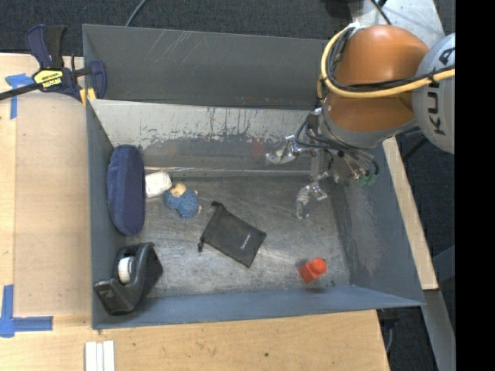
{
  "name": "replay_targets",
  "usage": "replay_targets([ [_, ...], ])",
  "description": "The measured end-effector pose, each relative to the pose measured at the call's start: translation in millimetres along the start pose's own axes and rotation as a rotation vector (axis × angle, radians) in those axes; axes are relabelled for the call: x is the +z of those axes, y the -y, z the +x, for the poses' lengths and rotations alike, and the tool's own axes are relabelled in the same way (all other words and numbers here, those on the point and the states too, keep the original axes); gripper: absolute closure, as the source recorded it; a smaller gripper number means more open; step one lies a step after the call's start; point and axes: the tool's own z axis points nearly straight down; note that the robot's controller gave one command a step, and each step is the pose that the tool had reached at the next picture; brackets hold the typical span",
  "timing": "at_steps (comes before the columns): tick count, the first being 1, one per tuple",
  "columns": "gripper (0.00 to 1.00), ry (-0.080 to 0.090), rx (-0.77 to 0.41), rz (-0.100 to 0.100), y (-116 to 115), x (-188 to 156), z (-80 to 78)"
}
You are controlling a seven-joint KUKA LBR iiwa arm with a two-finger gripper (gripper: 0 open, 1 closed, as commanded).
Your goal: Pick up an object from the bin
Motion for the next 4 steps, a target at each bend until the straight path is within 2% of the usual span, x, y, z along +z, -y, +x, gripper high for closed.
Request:
replay_targets([
  [1,0.00,0.002,-0.148,0.000,-33,138,-56.6],
  [2,0.00,0.008,-0.355,0.003,-79,135,-43.9],
  [3,0.00,0.004,-0.502,0.002,-139,136,-43.6],
  [4,0.00,0.006,-0.658,-0.001,-169,110,-97.2],
])
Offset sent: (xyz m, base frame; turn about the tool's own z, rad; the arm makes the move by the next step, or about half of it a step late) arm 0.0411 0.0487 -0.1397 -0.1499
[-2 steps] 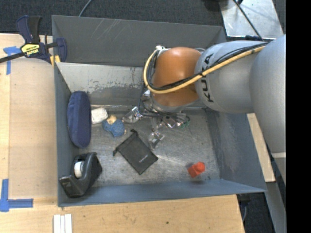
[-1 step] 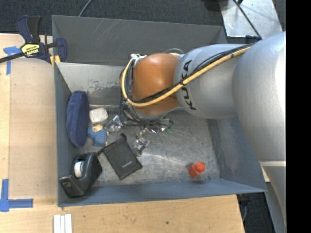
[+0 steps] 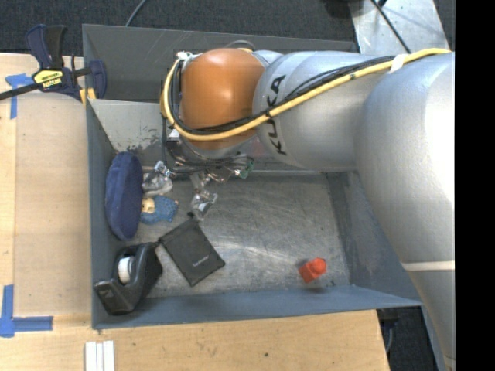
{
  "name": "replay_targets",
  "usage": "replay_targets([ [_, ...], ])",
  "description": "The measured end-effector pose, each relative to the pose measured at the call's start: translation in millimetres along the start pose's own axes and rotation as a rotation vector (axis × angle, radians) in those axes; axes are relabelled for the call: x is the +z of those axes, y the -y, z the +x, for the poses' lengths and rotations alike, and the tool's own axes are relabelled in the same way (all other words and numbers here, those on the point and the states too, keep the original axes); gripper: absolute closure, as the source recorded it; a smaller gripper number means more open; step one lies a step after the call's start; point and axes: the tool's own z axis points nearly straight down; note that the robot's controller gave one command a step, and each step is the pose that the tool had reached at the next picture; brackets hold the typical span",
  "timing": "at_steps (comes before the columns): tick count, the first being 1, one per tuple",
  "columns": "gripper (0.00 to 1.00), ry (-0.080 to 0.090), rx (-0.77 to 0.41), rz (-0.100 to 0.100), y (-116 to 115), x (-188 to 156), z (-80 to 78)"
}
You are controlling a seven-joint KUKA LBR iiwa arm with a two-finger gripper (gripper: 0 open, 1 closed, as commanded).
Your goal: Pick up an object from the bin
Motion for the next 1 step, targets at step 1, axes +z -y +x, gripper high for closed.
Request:
replay_targets([
  [1,0.00,-0.004,-0.244,0.004,-2.5,23.6,-16.7],
])
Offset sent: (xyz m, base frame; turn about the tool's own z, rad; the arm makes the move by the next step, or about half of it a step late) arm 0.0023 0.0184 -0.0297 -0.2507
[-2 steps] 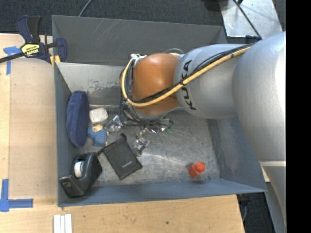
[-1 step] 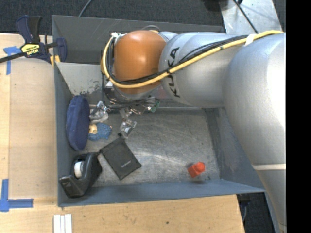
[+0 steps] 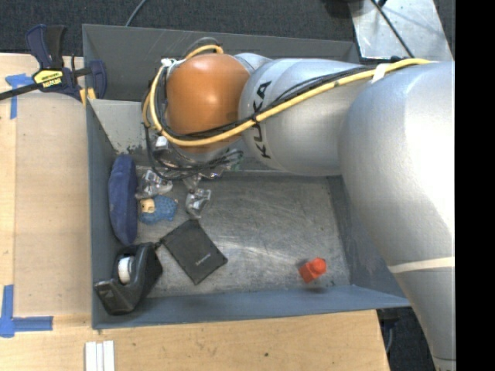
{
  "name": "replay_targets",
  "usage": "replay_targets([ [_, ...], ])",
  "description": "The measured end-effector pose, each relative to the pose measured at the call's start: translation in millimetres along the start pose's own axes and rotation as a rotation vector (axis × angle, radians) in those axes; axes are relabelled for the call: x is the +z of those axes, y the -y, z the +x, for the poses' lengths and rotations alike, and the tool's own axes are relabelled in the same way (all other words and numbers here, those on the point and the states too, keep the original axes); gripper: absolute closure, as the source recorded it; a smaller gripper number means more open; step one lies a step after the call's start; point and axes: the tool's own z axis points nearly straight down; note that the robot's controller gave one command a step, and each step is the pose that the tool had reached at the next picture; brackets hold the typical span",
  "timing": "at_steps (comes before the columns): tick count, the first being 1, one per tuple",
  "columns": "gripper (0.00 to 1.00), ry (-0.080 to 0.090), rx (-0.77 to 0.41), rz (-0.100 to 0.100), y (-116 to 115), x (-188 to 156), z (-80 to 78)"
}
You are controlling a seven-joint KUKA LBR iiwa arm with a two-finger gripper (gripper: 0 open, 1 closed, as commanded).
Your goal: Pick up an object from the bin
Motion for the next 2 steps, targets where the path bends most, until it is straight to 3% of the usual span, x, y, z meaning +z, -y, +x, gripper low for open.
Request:
replay_targets([
  [1,1.00,0.000,0.000,-0.001,0,0,-0.7],
  [2,1.00,0.006,0.056,0.000,-4,-166,-0.4],
])
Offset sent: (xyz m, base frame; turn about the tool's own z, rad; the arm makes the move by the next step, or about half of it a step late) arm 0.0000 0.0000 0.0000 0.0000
